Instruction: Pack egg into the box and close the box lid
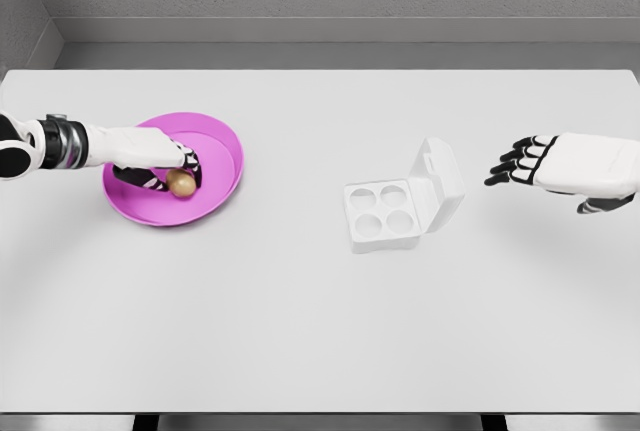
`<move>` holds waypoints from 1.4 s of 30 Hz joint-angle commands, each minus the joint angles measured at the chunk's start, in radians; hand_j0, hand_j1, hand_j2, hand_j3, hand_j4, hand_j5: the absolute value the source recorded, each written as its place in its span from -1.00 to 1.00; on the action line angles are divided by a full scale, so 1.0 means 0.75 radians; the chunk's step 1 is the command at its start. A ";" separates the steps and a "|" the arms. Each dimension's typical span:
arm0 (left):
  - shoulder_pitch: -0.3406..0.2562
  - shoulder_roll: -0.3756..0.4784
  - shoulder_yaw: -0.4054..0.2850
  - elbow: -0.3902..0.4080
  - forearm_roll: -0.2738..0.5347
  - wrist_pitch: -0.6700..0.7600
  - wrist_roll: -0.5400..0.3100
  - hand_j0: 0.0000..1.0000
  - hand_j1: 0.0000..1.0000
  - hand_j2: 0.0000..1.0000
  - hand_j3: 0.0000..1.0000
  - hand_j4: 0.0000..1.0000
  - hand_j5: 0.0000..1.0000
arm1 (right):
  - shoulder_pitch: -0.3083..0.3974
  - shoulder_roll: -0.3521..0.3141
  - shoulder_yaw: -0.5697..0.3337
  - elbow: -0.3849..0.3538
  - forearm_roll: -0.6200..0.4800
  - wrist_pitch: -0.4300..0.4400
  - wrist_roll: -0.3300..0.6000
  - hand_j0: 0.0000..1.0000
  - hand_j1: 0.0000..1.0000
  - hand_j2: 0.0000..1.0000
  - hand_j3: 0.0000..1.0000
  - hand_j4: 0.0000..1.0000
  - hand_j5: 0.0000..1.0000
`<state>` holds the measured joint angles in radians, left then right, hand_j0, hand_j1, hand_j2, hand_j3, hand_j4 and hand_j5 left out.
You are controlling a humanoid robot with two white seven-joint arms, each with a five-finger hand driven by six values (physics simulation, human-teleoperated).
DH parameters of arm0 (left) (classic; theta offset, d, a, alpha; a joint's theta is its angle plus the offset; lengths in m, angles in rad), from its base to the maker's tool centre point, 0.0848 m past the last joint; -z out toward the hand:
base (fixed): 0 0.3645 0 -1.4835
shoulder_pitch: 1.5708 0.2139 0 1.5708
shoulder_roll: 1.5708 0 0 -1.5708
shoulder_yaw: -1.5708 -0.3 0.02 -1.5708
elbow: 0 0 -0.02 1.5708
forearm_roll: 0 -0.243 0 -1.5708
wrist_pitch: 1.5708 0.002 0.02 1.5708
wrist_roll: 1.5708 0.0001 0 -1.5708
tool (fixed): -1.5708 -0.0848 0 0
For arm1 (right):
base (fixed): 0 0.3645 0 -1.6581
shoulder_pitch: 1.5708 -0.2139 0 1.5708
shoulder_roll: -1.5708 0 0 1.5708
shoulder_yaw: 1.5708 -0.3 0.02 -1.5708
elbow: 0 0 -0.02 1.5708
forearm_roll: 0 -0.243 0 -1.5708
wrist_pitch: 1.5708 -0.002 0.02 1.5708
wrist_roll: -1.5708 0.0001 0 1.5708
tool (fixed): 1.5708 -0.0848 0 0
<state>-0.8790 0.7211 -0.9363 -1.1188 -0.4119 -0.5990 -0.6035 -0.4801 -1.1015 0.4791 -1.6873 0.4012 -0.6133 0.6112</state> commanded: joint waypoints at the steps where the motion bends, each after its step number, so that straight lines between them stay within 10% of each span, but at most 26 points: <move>1: 0.000 0.006 -0.007 -0.003 -0.005 -0.016 -0.010 -0.09 -0.09 -0.09 -0.09 -0.09 -0.09 | 0.002 -0.002 -0.001 0.000 -0.005 0.003 -0.001 1.00 1.00 1.00 1.00 1.00 1.00; 24: -0.014 0.000 0.007 -0.016 0.193 -0.016 -0.010 -0.18 -0.18 -0.18 -0.18 -0.18 -0.18 | 0.002 -0.004 -0.001 -0.002 -0.005 0.003 -0.001 1.00 1.00 1.00 1.00 1.00 1.00; 33: -0.010 -0.006 0.007 -0.245 0.240 -0.016 -0.010 -0.18 -0.18 -0.18 -0.18 -0.18 -0.18 | 0.002 -0.004 -0.001 0.000 -0.005 0.003 -0.001 1.00 1.00 1.00 1.00 1.00 1.00; 42: -0.039 -0.252 -0.001 -0.261 0.226 -0.016 -0.010 -0.18 -0.18 -0.18 -0.18 -0.18 -0.18 | 0.000 -0.004 -0.001 0.000 -0.005 0.003 -0.001 1.00 1.00 1.00 1.00 1.00 1.00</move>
<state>-0.9081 0.5666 -0.9382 -1.3127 -0.2471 -0.6143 -0.6122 -0.4801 -1.1031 0.4789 -1.6875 0.4012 -0.6133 0.6112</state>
